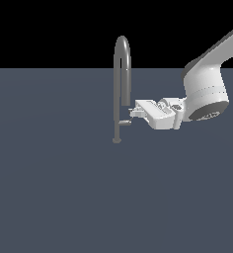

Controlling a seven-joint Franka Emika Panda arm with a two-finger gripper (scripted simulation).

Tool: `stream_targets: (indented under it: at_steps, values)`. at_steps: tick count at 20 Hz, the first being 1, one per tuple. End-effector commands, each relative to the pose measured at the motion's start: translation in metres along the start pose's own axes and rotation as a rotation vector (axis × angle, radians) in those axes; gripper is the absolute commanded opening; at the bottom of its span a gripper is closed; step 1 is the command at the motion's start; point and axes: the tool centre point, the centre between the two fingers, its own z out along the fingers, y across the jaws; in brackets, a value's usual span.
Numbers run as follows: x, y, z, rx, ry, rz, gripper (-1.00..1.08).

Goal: Turn on the faucet by rotating a designated handle.

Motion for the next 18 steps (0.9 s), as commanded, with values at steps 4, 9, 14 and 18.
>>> stream_targets:
  at_steps: [4,9,14,18]
  values:
    - [0.010,0.012,0.000,-0.005,-0.006,0.007,-1.00]
    - [0.042,0.030,0.000,-0.008,-0.005,0.014,-1.00]
    - [0.043,0.025,0.000,-0.009,-0.008,0.003,-1.00]
    - [0.068,0.028,0.000,-0.008,-0.006,0.012,-1.00]
